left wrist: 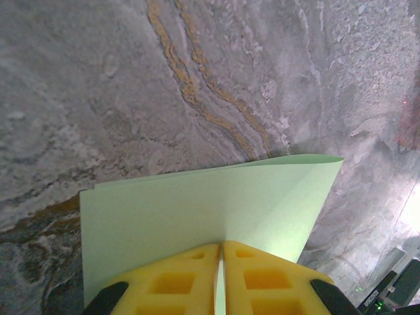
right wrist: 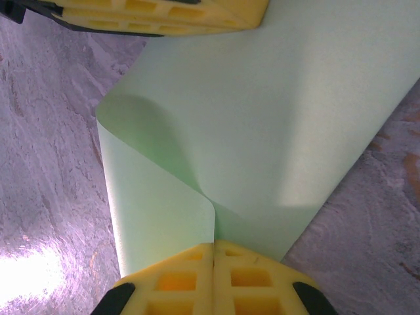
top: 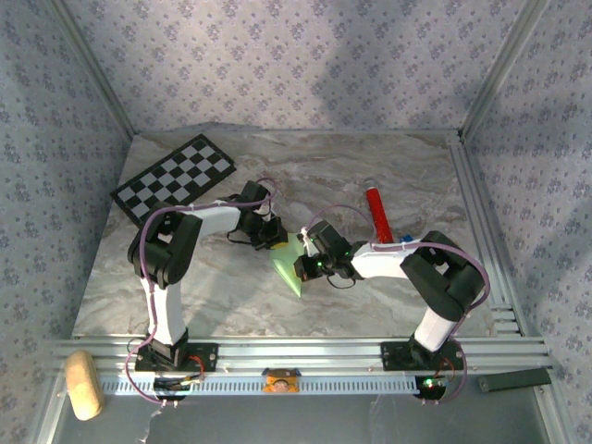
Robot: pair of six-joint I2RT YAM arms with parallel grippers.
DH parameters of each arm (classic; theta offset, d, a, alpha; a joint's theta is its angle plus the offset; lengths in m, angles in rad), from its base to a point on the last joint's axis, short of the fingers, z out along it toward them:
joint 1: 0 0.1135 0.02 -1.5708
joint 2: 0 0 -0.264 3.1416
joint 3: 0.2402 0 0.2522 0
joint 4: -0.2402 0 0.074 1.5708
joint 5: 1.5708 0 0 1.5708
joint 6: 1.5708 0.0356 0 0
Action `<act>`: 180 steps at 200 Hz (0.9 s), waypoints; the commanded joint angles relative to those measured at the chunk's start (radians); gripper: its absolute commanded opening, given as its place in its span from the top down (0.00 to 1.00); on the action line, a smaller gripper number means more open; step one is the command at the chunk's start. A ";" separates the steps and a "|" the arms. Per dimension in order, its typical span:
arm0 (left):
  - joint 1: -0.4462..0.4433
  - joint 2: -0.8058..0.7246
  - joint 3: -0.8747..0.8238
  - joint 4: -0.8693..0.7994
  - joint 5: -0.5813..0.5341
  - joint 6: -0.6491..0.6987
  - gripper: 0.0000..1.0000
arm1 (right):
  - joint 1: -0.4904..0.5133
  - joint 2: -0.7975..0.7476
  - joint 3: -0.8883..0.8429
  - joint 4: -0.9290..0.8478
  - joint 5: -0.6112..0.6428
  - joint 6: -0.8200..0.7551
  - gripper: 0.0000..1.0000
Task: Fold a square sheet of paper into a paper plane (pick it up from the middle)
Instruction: Third fold the triangle at the center of the table.
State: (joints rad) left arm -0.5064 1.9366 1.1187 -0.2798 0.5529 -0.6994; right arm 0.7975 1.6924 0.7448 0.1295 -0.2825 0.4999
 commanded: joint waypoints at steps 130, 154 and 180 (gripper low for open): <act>-0.015 0.041 -0.011 -0.040 -0.040 0.010 0.89 | 0.000 -0.047 -0.012 -0.037 0.034 -0.015 0.98; -0.015 0.042 -0.011 -0.040 -0.039 0.011 0.89 | -0.003 -0.032 -0.012 -0.034 0.023 -0.014 0.98; -0.016 0.043 -0.009 -0.039 -0.039 0.011 0.89 | -0.002 -0.014 -0.012 -0.030 0.025 -0.009 0.98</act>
State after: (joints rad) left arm -0.5064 1.9377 1.1187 -0.2798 0.5529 -0.6994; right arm 0.8001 1.6691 0.7414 0.1192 -0.2646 0.4999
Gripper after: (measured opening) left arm 0.113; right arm 0.051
